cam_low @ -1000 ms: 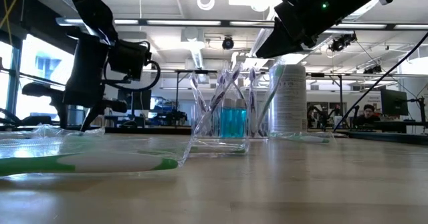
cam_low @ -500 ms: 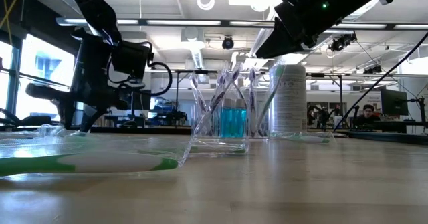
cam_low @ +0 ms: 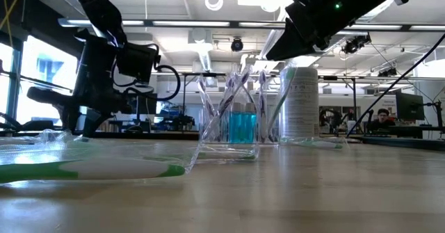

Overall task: Pick & Place toothbrushing station
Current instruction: Put the green toothbrush into the transparent organizer

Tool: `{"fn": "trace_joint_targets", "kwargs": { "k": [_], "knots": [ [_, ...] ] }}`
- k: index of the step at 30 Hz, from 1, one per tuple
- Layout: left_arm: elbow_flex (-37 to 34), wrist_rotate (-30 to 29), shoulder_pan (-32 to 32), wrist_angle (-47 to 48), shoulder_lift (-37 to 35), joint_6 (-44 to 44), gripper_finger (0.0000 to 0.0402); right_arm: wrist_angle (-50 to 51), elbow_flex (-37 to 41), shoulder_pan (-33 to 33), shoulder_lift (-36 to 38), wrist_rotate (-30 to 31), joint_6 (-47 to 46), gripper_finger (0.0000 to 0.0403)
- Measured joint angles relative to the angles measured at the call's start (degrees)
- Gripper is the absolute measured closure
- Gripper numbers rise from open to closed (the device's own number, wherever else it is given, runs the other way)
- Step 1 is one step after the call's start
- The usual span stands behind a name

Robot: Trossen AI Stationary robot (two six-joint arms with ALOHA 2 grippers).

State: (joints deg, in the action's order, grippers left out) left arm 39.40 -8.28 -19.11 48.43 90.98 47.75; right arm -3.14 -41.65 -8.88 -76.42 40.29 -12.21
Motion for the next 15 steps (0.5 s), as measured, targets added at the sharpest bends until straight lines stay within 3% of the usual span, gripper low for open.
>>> {"fn": "trace_joint_targets", "kwargs": {
  "k": [7,11,15],
  "knots": [
    [0.02,-0.06,0.0,-0.94,-0.04,-2.3,0.0265,0.0,0.04,0.01,0.0,-0.13,0.0,0.023],
    [0.16,-0.86,0.0,-3.93,-0.19,-19.44,0.0265,0.01,0.04,0.02,0.0,-0.13,0.0,0.023],
    [0.35,-2.97,0.04,-17.4,-0.05,-34.64,0.0271,0.01,0.04,0.0,0.0,-0.12,0.0,0.023]
  ]
}}
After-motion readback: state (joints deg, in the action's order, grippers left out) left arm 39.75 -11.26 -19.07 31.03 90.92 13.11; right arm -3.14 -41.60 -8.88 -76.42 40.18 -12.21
